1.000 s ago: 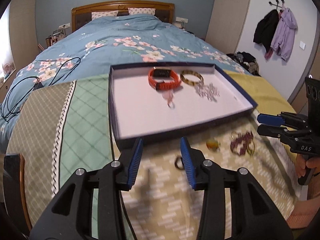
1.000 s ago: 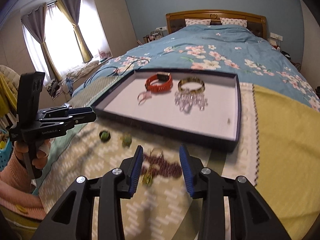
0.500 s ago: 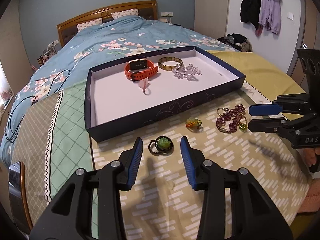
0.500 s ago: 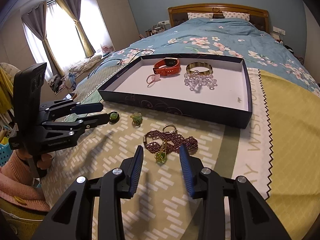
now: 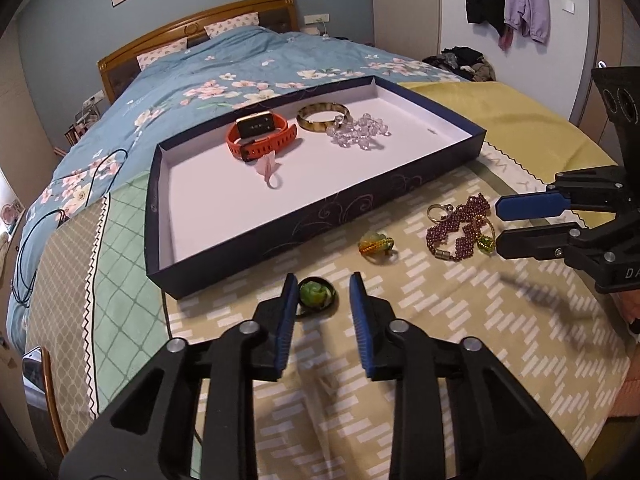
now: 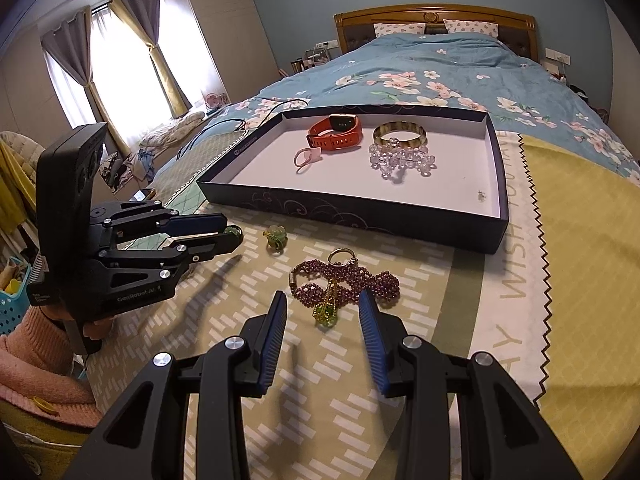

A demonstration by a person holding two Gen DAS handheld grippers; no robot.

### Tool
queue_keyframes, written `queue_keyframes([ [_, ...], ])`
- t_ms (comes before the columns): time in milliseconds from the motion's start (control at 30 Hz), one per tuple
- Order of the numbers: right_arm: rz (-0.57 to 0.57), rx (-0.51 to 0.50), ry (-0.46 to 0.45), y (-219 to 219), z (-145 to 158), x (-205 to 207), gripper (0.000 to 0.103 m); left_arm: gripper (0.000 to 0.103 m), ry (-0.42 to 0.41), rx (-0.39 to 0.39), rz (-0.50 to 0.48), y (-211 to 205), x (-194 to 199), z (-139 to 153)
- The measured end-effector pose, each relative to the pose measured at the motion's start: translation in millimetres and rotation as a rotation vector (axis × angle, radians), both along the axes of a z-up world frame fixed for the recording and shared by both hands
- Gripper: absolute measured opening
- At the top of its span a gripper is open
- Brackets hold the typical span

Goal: Organize jewelry
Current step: 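Grasp the black ring with the left tool while the right tool grasps the dark red beaded bracelet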

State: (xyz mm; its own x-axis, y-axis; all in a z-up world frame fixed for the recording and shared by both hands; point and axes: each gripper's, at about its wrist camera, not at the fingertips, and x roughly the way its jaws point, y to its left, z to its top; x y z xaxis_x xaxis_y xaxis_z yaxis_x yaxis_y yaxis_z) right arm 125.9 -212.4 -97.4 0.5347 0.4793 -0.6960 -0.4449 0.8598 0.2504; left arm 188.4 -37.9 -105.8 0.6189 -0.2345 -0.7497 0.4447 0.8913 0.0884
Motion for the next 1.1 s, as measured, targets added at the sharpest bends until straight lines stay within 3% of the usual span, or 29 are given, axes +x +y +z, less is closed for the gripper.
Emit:
queue_keyframes([
  [433,0.002,-0.007,0.000,4.8,-0.9,-1.2,0.035,0.009,-0.006,-0.021,0.026,4.7,-1.3,2.3],
  [500,0.001,-0.012,0.004,6.1,-1.6,-0.7,0.035,0.012,-0.004,-0.035,0.018,6.1,-3.1,3.2],
  [533,0.002,-0.013,0.004,6.7,-1.7,-0.3,0.035,0.016,-0.007,-0.039,0.016,6.4,-4.0,4.0],
  [567,0.004,-0.015,0.003,7.6,-1.6,-0.7,0.035,0.027,-0.008,-0.041,0.014,6.4,-4.8,4.2],
  [600,0.006,-0.018,0.002,8.2,-1.7,-0.4,0.035,0.030,-0.009,-0.043,0.009,6.2,-5.2,4.7],
  [900,-0.068,-0.010,-0.004,-7.9,0.2,7.6,0.033,0.030,0.004,-0.035,-0.005,2.9,-6.3,2.5],
  [1100,-0.128,0.015,0.059,-25.6,-8.8,26.6,0.025,0.030,0.021,-0.030,-0.009,1.8,-4.3,0.0],
])
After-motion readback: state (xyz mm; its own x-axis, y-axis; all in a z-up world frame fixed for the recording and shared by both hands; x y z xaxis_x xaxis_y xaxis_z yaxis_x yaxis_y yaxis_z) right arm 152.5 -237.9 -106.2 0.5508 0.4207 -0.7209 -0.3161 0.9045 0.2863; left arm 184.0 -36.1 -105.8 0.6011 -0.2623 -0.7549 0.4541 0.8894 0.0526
